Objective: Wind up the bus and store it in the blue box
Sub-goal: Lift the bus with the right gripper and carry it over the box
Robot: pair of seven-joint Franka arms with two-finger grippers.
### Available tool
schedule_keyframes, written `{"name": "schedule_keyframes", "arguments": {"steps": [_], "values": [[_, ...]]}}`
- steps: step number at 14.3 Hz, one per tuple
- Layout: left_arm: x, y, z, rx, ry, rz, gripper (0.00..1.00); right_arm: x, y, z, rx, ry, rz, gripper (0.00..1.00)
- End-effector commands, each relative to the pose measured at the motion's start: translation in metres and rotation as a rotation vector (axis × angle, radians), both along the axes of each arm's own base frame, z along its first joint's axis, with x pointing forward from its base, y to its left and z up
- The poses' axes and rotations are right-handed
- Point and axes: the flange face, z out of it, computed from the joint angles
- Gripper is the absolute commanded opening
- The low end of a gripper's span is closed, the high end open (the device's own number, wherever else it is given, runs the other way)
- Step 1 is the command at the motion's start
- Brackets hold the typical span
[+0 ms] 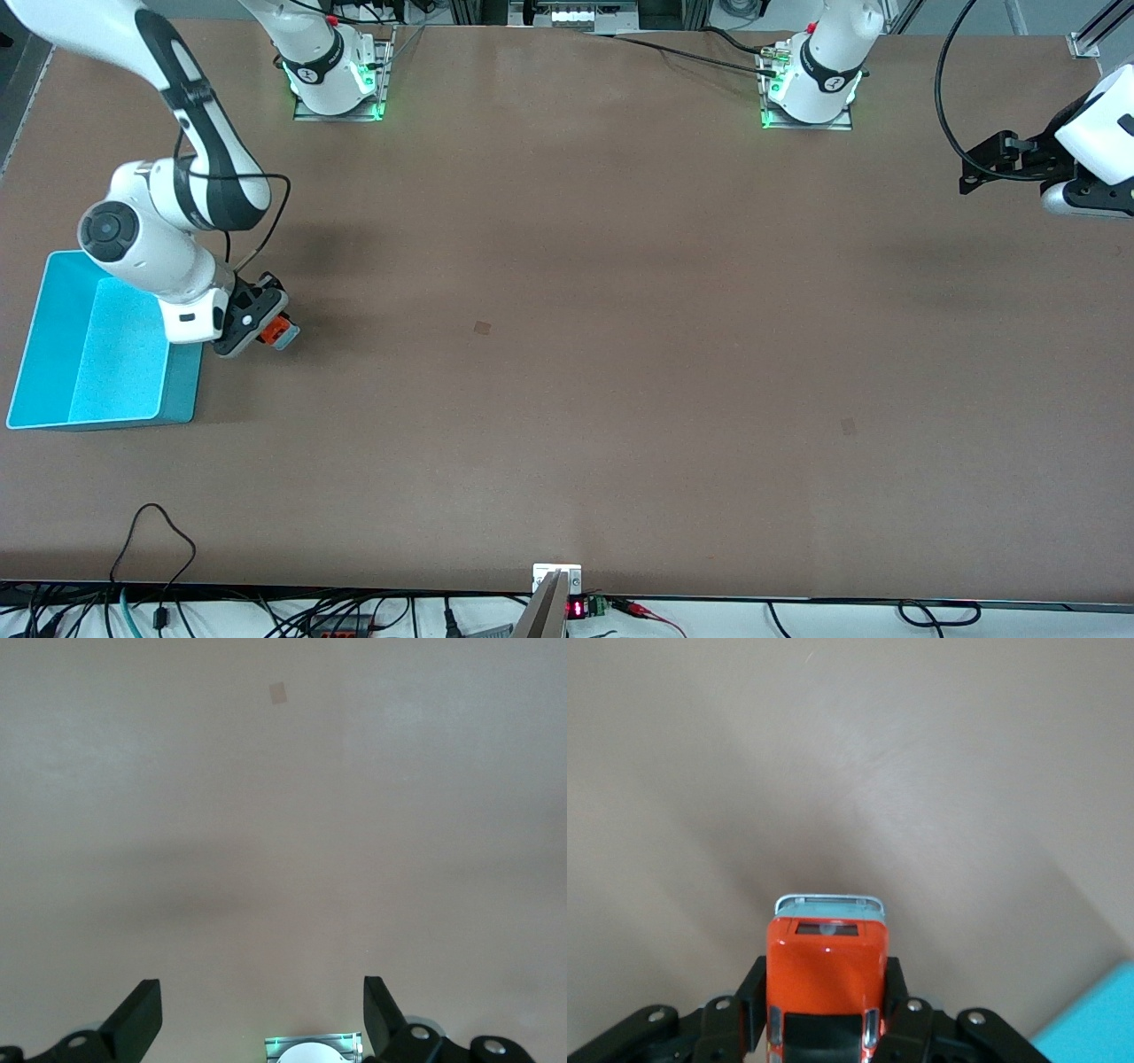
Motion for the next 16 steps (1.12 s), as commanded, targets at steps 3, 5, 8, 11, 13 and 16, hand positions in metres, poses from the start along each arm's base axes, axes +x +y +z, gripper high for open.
{"name": "schedule_keyframes", "arguments": {"steps": [3, 5, 8, 11, 13, 16], "values": [[-0.004, -0.002, 0.008, -0.004, 0.000, 0.006, 1.00, 0.002, -0.035, 0.068, 0.025, -0.024, -0.357, 0.00], [-0.004, -0.002, 0.008, -0.004, 0.001, 0.006, 1.00, 0.003, -0.074, 0.076, 0.018, -0.029, -0.522, 0.00], [-0.005, -0.002, 0.008, -0.004, 0.003, 0.006, 1.00, -0.003, -0.136, 0.068, 0.003, -0.025, -0.723, 0.00], [-0.005, -0.002, 0.008, -0.004, 0.003, 0.006, 1.00, -0.006, -0.186, 0.056, -0.017, -0.014, -0.792, 0.00], [-0.006, -0.002, 0.007, -0.004, 0.012, 0.004, 1.00, -0.007, -0.212, 0.033, -0.028, -0.013, -0.826, 0.00], [-0.007, -0.002, 0.007, -0.004, 0.015, 0.005, 1.00, -0.006, -0.236, -0.006, -0.033, -0.025, -0.829, 0.00]]}}
